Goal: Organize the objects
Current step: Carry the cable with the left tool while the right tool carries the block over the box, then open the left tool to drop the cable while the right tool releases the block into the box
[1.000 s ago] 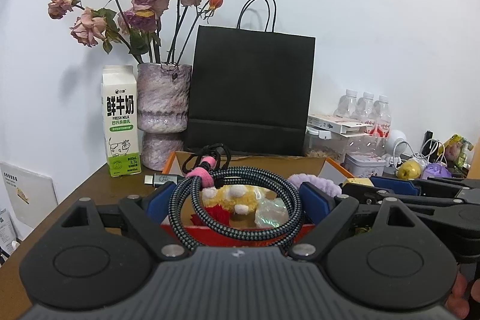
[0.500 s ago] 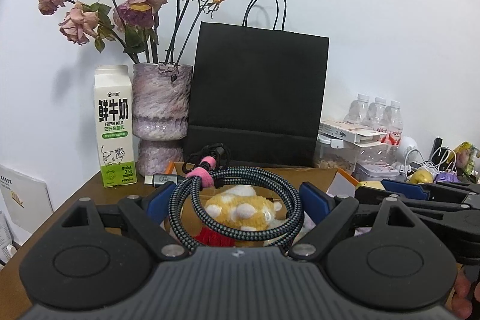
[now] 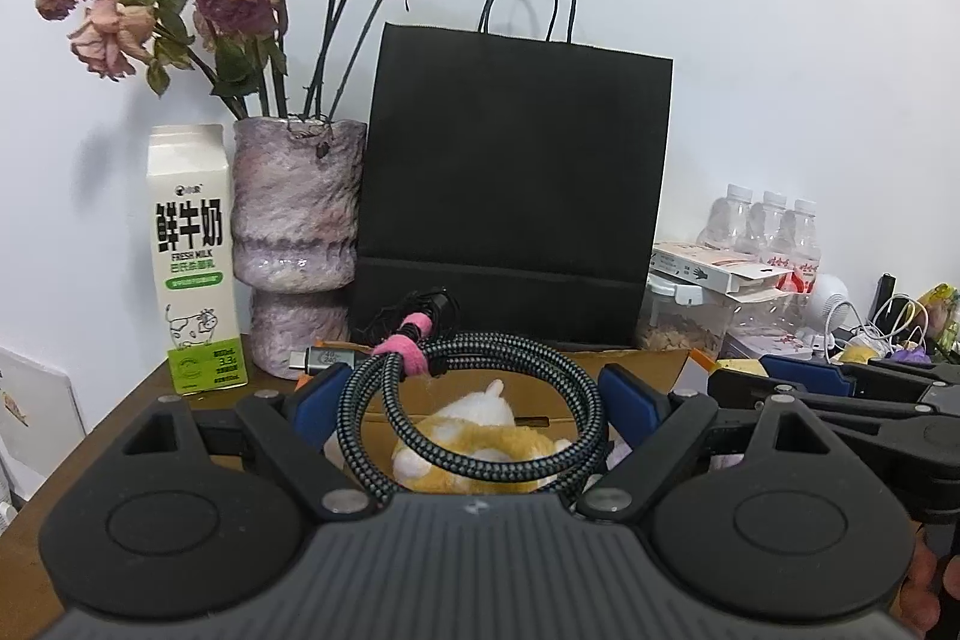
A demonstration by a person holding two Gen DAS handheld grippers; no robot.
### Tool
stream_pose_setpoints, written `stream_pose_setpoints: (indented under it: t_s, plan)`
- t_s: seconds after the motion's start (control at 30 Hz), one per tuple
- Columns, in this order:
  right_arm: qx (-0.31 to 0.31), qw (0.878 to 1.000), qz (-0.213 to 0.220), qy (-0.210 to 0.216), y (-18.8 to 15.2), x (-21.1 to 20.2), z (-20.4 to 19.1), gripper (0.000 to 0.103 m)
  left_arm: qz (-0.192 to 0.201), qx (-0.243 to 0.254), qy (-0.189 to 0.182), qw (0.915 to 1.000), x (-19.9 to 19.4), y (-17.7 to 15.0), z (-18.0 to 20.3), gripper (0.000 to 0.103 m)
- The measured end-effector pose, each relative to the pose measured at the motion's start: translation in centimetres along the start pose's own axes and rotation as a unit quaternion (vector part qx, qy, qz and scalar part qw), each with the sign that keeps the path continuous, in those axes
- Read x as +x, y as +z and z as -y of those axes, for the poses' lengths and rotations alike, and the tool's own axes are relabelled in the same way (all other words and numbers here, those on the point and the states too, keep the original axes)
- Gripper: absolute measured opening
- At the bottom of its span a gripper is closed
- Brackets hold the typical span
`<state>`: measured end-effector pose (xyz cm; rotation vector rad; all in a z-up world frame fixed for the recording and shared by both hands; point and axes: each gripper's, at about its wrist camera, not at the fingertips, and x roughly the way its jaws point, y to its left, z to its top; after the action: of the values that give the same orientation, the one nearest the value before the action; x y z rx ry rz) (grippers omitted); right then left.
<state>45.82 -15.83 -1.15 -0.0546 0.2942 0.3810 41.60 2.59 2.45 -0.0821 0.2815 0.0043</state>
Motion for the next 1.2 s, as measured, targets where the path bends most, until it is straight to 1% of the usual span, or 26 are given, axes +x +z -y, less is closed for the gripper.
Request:
stream_pose_setpoints:
  t_s: [0.5, 0.77, 0.8, 0.83, 0.87, 0.9, 0.93, 0.97, 1.0, 1.03, 1.1, 1.2]
  plan:
    - [0.006, 1.0, -0.012, -0.004, 0.4, 3.7, 0.9, 0.031, -0.013, -0.005, 0.002, 0.9999, 3.9, 0.7, -0.8, 0.089]
    - [0.009, 1.0, -0.026, -0.004, 0.1, 4.9, 1.1, 0.032, -0.023, -0.004, 0.001, 0.9997, 4.9, 0.6, -0.9, 0.09]
    - [0.01, 1.0, -0.028, -0.004, 0.1, 5.0, 1.1, 0.032, -0.024, -0.004, 0.003, 0.9997, 5.0, 0.5, -0.9, 0.092]
    - [0.009, 1.0, -0.029, -0.004, 0.0, 5.0, 1.1, 0.033, -0.022, -0.004, 0.007, 0.9997, 5.0, 0.5, -0.9, 0.098]
    - [0.009, 1.0, -0.029, -0.006, 0.0, 5.0, 1.1, 0.036, -0.02, -0.005, 0.011, 0.9997, 4.9, 0.5, -0.9, 0.102]
    - [0.01, 0.999, -0.03, -0.009, 0.0, 5.0, 1.2, 0.051, -0.016, -0.007, 0.013, 0.9998, 4.8, 0.5, -1.0, 0.103]
    - [0.01, 0.999, -0.031, -0.012, 0.0, 5.0, 1.2, 0.071, -0.014, -0.009, 0.016, 0.9997, 4.8, 0.6, -1.1, 0.103]
    - [0.011, 0.999, -0.031, -0.015, -0.1, 5.0, 1.3, 0.08, -0.014, -0.01, 0.016, 0.9997, 4.8, 0.6, -1.1, 0.103]
    - [0.013, 0.999, -0.03, -0.017, -0.1, 5.0, 1.3, 0.094, -0.014, -0.011, 0.017, 0.9997, 4.8, 0.6, -1.2, 0.103]
    - [0.014, 0.999, -0.03, -0.019, -0.1, 5.0, 1.4, 0.1, -0.014, -0.012, 0.02, 0.9996, 4.8, 0.6, -1.3, 0.103]
    - [0.016, 0.999, -0.033, -0.021, -0.1, 5.1, 1.4, 0.103, -0.016, -0.012, 0.024, 0.9995, 5.0, 0.5, -1.3, 0.103]
    - [0.016, 0.999, -0.038, -0.02, -0.2, 5.2, 1.4, 0.103, -0.018, -0.014, 0.027, 0.9994, 5.0, 0.5, -1.4, 0.103]
